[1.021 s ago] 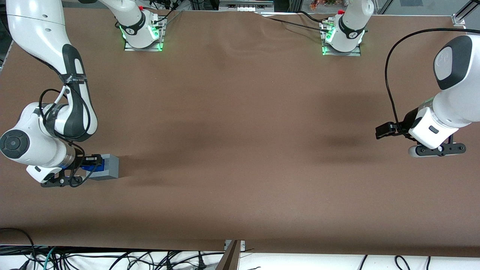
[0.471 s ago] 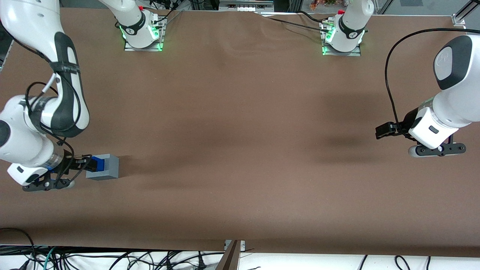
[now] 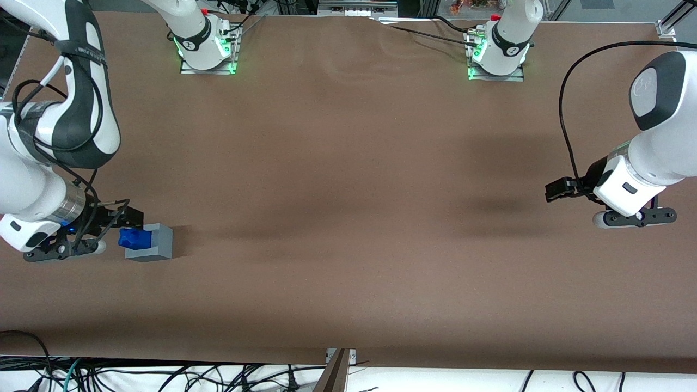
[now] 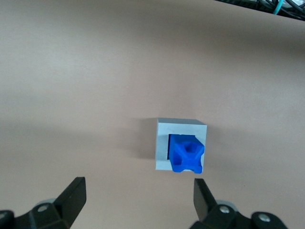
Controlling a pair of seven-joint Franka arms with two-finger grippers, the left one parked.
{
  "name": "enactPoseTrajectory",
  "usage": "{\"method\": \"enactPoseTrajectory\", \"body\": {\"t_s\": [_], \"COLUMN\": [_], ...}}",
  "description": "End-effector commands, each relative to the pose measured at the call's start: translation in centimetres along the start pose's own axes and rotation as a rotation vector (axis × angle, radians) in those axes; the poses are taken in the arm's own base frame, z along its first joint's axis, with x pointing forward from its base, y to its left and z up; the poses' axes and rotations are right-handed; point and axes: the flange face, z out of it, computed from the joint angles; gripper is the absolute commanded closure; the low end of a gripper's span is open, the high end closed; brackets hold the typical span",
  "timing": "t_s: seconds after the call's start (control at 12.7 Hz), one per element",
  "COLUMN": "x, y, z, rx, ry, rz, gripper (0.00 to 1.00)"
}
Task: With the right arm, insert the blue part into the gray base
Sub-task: 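Open the right gripper and raise it off the blue part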
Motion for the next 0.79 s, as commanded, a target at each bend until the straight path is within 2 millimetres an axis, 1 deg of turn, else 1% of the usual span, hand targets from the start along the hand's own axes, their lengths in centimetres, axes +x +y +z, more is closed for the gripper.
{"method": "enactPoseTrajectory", "body": {"t_s": [0.0, 0.08, 0.16, 0.24, 0.31, 0.39, 0.47, 0.55, 0.71], "x": [-0.9, -1.0, -0.9, -1.3, -1.5, -2.6, -4.1, -5.3, -7.0], "y": [0.5, 0.2, -0.3, -1.0, -1.2, 0.2, 1.0, 2.5, 4.5], "z": [-4.7, -5.4, -5.6, -6.2, -7.0, -9.2, -10.2, -11.2, -13.3], "rx": [-0.008, -0.009, -0.03, -0.058, -0.087, -0.083, -0.077, -0.073, -0.064], "ry": [0.046, 0.064, 0.07, 0.075, 0.103, 0.137, 0.144, 0.141, 0.167], "rz": [0.003, -0.006, -0.027, -0.055, -0.074, -0.041, -0.019, -0.002, 0.031], "gripper": [0.0, 0.0, 0.0, 0.0, 0.0, 0.0, 0.0, 0.0, 0.0]}}
